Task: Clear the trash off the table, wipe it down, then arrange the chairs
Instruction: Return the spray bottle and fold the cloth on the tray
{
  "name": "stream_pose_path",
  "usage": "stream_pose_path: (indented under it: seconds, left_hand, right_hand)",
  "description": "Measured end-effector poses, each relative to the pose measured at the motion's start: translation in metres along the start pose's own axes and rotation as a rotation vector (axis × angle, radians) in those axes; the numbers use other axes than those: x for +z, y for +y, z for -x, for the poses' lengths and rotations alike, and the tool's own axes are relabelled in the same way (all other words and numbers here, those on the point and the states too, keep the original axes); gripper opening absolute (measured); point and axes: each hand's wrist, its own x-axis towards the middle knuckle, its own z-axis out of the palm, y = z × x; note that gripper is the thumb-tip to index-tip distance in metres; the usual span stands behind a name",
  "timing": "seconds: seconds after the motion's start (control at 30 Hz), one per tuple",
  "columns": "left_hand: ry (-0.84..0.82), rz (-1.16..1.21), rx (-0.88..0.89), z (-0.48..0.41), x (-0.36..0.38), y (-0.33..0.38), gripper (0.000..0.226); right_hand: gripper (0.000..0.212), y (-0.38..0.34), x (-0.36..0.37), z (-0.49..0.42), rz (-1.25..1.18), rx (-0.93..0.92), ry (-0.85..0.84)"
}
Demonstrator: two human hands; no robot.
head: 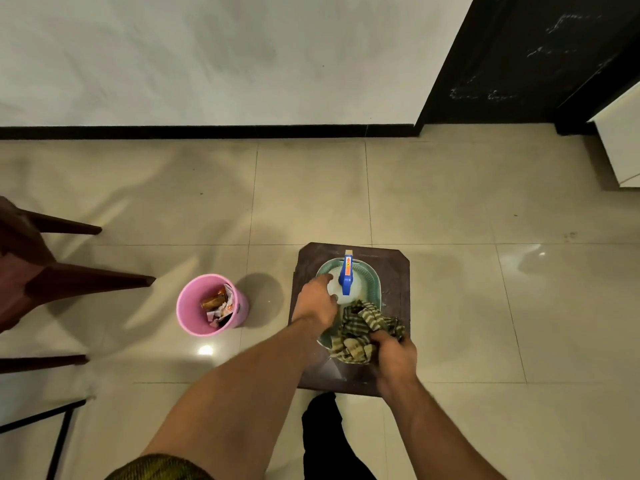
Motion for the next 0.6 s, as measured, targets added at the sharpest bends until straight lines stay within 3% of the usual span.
stream_pose_path:
  seconds: [0.1, 0.17, 0.27, 0.33, 0.4, 0.5, 0.6]
  left_hand:
    - [0.001, 0.117, -0.121, 0.027, -0.004, -0.006, 0.030]
    - [-0.055, 0.274, -0.274, 0.045, -0.004, -0.010, 0.045]
    - [-0.326, 0.741, -0.589, 0.074, -0.004, -0.015, 0.067]
    - [-0.413, 0.938, -0.585, 0.081, -0.001, -0.025, 0.066]
    - [-0.394, 0.924, -0.515, 0.086, -0.005, -0.034, 0.058]
    - [-0.348, 0.848, -0.416, 0.090, -0.011, -0.040, 0.049]
    - [-0.385, 0.884, -0.408, 0.092, -0.017, -0.045, 0.058]
  right_hand:
    - [0.029, -0.008, -0.006, 0.018, -0.293, 0.191, -0.152]
    - [0.044, -0.012, -0.009, 0.030, -0.402, 0.248, -0.251]
    - [0.050, -0.009, -0.010, 0.049, -0.372, 0.245, -0.320]
    - [0.040, -0.003, -0.010, 0.057, -0.272, 0.253, -0.355]
    - [0.037, 0.003, -0.012, 0.061, -0.150, 0.271, -0.360]
    - [0.051, 0.002, -0.018, 0.068, -0.093, 0.271, -0.377]
    - [0.065, -0.003, -0.026, 0.072, -0.200, 0.274, -0.406]
